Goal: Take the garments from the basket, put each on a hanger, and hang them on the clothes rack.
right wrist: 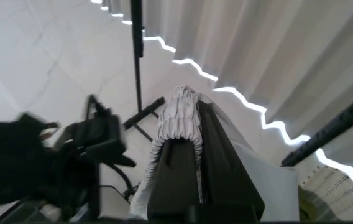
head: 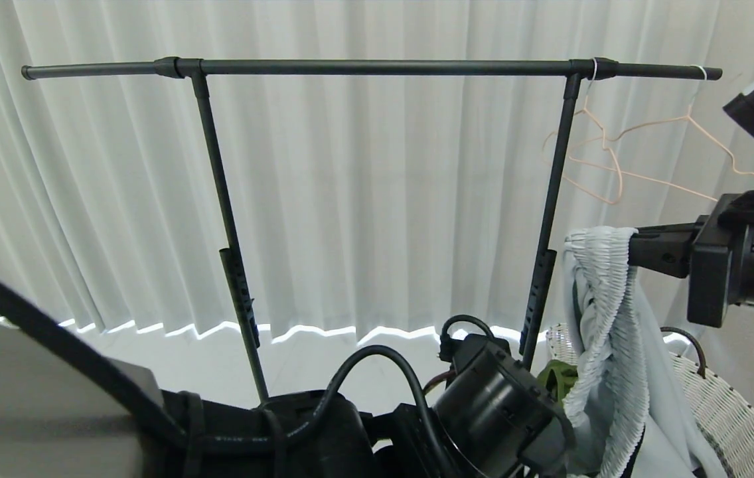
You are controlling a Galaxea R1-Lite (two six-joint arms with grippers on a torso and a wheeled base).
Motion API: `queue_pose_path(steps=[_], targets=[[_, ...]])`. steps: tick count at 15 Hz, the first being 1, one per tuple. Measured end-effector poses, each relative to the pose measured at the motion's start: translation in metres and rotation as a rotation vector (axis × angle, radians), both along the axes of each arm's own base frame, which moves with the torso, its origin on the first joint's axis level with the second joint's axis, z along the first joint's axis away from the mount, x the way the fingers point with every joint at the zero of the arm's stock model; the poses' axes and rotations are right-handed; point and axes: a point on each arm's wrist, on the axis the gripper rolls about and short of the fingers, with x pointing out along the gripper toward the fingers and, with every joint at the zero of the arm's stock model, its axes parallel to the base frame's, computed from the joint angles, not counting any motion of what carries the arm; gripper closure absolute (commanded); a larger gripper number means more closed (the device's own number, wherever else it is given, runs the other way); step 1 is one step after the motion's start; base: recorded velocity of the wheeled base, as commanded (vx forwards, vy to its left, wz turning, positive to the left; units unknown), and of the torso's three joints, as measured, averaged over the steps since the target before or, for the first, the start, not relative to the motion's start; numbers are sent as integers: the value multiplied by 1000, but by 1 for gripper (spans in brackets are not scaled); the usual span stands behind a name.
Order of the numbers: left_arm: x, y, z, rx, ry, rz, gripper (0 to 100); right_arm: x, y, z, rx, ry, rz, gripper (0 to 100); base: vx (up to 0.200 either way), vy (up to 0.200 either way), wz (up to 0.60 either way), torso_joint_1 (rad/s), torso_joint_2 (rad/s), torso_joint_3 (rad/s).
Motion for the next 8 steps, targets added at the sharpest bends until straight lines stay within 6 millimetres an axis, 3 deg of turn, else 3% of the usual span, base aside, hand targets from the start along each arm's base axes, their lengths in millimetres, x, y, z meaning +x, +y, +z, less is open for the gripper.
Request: queue_pose_path(steps=[4, 8], targets=[[23, 18, -15, 2, 3, 82, 0, 1, 9, -4, 0, 19, 57, 100, 0, 0, 0, 0, 0, 0], [24, 29, -38, 7, 9, 97, 0, 2, 10, -5, 0, 28, 58, 100, 0, 0, 0, 0, 0, 0]])
